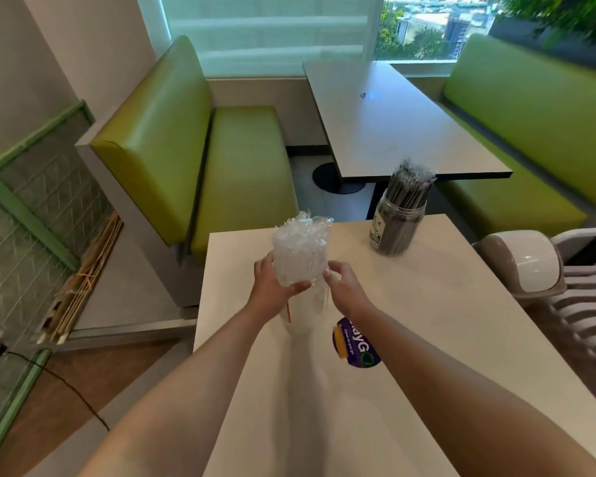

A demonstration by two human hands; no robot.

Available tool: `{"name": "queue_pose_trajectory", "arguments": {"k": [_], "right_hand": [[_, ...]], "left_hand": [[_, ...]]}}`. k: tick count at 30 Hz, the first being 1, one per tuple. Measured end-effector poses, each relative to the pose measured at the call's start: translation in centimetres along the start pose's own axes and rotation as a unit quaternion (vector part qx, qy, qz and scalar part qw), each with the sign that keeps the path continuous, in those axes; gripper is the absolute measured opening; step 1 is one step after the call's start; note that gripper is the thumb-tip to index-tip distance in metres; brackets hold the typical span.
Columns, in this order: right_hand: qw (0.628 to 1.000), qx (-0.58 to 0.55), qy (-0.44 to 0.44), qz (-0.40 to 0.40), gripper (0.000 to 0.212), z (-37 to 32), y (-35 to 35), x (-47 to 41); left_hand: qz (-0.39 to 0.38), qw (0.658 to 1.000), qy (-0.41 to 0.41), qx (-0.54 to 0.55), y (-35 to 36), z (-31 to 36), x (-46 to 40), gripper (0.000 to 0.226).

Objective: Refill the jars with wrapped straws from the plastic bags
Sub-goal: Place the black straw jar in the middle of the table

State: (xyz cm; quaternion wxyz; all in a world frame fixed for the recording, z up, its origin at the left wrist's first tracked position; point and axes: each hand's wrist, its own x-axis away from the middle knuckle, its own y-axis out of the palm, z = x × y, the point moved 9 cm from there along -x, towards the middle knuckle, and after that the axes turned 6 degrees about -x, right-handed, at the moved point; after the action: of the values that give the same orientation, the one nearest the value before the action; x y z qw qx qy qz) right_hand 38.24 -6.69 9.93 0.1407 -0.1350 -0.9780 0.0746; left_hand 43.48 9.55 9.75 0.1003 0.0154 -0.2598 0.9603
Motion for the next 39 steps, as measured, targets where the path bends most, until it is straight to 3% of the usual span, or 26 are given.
{"name": "queue_pose_trajectory", "arguments": {"k": [6,14,20,35,39], "right_hand": [[1.0,-0.001,0.016,0.011,0.035,-0.3,-1.7,-5.1],[1.0,-0.006,0.007,0.014,0.049,-1.1,-2.6,-11.6],[0.999,-0.047,0.002,0.0,0.048,-1.3,-2.7,-15.7],[0.999,-0.049,0.019,0.016,0.051,-1.9,-3.6,-19.6],[0.998,-0.057,0.02,0.022,0.052,-1.8,-3.5,-19.5]], "left_hand": [[-0.013,1.0,0.015,0.002,1.3,0.8,-4.8,0.09],[-0.038,0.997,0.046,0.053,3.7,2.7,-10.7,0.078],[-0.017,0.999,0.03,0.01,4.9,3.1,-14.8,0.096],[-0.026,0.998,0.013,0.055,6.1,3.0,-19.4,0.09],[-0.034,0.998,0.005,0.057,6.3,2.4,-19.7,0.102]]}}
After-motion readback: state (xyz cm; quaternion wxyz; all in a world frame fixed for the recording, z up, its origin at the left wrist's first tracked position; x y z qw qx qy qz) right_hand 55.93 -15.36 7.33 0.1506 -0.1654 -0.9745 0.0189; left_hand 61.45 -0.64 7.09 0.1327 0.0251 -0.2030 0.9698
